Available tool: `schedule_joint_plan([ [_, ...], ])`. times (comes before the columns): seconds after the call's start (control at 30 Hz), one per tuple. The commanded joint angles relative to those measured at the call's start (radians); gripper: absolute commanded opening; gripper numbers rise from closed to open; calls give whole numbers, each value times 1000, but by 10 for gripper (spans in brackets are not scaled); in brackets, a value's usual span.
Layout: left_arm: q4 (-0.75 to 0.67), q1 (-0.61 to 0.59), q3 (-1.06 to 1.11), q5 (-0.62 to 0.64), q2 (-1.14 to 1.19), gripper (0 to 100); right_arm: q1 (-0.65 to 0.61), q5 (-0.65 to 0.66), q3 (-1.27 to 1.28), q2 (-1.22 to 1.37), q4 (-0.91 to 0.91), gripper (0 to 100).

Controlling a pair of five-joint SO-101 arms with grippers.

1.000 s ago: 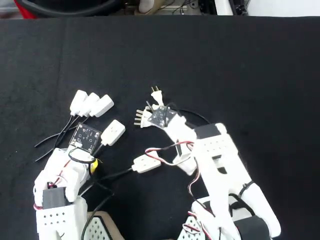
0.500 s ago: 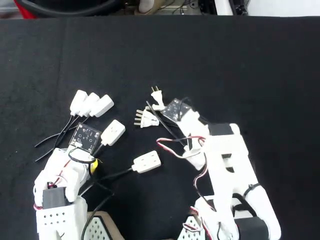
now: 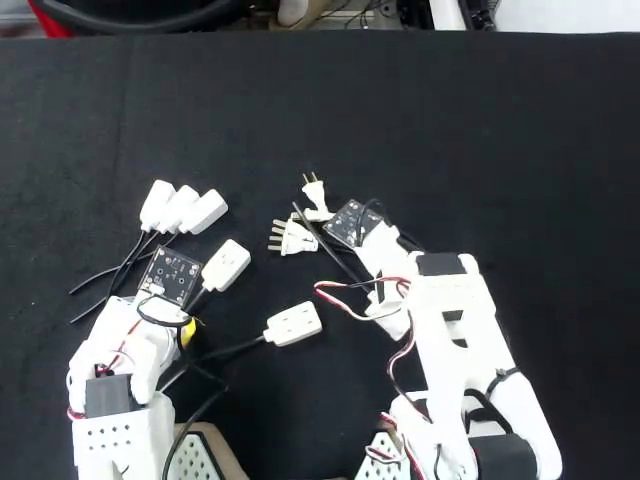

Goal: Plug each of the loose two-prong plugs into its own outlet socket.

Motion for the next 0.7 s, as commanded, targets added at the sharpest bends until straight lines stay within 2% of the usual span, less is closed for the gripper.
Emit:
schedule_joint_plan([
  [0.0,-11,-2,5,-6,-2,281,12,3,18,-4,-21,180],
  [0.17,-11,-2,4,-6,-2,281,12,2,107,-4,-135,180],
  [0.5,-9,-2,4,-6,-2,281,12,0,84,74,-161,174],
  [0.67,-11,-2,4,-6,-2,281,14,-20,7,150,-152,41],
])
